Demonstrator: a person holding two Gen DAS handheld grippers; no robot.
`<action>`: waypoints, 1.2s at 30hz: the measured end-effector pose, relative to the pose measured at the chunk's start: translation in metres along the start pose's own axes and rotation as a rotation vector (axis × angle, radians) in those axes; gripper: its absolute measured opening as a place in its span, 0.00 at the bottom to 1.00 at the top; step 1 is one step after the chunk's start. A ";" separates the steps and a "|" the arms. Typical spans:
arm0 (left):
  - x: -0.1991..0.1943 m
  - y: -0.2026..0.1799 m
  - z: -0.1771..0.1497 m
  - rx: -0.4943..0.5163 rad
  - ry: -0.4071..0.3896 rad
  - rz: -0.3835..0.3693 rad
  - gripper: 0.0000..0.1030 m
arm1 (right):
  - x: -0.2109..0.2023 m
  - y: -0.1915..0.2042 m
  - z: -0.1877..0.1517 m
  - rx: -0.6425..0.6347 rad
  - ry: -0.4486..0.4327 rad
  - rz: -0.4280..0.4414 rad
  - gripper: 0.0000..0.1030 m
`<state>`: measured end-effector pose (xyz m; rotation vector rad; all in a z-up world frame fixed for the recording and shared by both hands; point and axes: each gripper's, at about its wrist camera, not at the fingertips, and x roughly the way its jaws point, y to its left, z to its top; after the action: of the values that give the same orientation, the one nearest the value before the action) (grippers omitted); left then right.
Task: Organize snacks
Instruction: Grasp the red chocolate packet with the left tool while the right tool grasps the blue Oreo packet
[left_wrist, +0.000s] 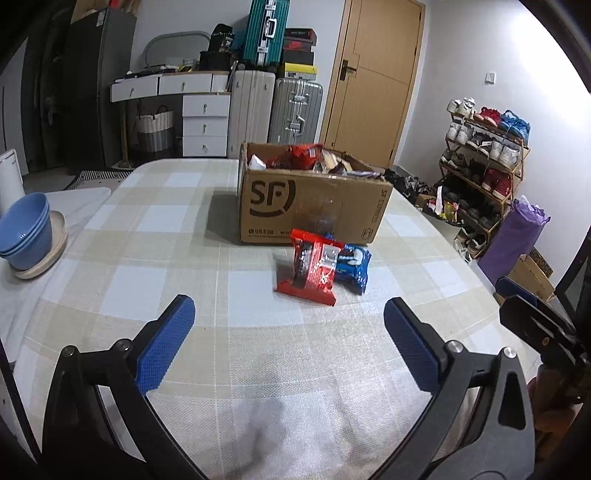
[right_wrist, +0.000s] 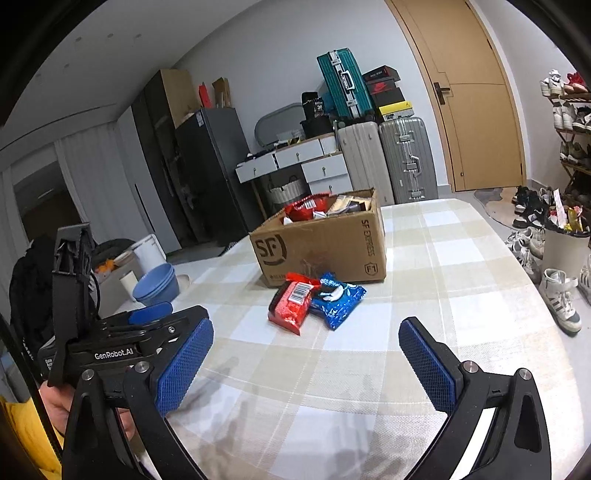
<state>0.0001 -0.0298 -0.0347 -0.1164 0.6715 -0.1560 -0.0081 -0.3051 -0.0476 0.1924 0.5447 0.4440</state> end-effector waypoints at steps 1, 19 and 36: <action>0.007 0.000 0.000 0.001 0.011 0.000 0.99 | 0.002 0.000 0.000 -0.005 0.003 -0.002 0.99; 0.181 -0.008 0.035 -0.002 0.221 0.035 0.93 | 0.056 -0.032 -0.005 0.063 0.120 0.031 0.99; 0.219 0.023 0.048 -0.079 0.164 -0.106 0.40 | 0.133 -0.024 0.017 -0.113 0.255 0.005 0.99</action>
<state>0.2014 -0.0445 -0.1341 -0.2167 0.8362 -0.2427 0.1107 -0.2674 -0.1012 0.0283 0.7665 0.5066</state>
